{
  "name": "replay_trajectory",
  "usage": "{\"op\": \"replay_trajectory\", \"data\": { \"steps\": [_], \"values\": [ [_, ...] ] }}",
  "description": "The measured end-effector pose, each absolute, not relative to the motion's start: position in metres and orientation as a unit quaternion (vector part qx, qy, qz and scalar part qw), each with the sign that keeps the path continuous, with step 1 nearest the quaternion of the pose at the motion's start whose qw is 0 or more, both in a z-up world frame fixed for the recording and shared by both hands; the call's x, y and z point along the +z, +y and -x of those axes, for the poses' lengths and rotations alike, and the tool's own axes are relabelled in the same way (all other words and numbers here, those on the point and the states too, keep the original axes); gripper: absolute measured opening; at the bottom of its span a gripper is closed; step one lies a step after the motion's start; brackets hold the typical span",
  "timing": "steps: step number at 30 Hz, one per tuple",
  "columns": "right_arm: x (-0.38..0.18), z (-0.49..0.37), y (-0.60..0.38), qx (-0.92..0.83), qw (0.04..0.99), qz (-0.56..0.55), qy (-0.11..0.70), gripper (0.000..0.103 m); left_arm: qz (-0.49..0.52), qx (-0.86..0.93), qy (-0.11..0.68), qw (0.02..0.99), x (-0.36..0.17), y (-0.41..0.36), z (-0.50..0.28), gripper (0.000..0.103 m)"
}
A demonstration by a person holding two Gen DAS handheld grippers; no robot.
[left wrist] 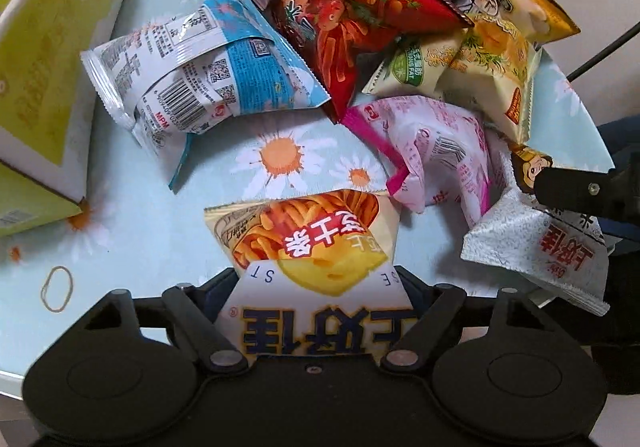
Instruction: Organize snacks
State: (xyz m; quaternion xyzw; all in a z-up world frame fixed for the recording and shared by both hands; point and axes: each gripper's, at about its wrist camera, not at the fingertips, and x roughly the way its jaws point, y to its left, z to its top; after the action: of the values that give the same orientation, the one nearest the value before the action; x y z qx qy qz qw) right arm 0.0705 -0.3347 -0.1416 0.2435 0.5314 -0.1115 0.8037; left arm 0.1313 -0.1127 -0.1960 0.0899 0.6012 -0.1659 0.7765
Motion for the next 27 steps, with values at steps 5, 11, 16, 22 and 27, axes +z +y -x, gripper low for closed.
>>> {"op": "replay_trajectory", "data": {
  "steps": [5, 11, 16, 22, 27],
  "values": [
    [-0.15, -0.074, -0.336, -0.113, 0.797, -0.252, 0.537, 0.103, -0.095, -0.167, 0.591, 0.784, -0.195, -0.11, -0.133, 0.075],
    [-0.157, -0.081, -0.338, -0.115, 0.791, -0.255, 0.544, 0.103, -0.088, -0.161, 0.587, 0.789, -0.188, -0.106, -0.138, 0.073],
    [-0.166, -0.084, -0.342, -0.115, 0.785, -0.263, 0.549, 0.103, -0.087, -0.158, 0.579, 0.795, -0.18, -0.104, -0.137, 0.072],
    [-0.173, -0.084, -0.34, -0.097, 0.783, -0.251, 0.561, 0.078, -0.09, -0.158, 0.567, 0.803, -0.17, -0.108, -0.132, 0.072],
    [-0.165, -0.08, -0.337, -0.092, 0.788, -0.247, 0.557, 0.072, -0.09, -0.158, 0.556, 0.811, -0.157, -0.111, -0.126, 0.072]
  ]
}}
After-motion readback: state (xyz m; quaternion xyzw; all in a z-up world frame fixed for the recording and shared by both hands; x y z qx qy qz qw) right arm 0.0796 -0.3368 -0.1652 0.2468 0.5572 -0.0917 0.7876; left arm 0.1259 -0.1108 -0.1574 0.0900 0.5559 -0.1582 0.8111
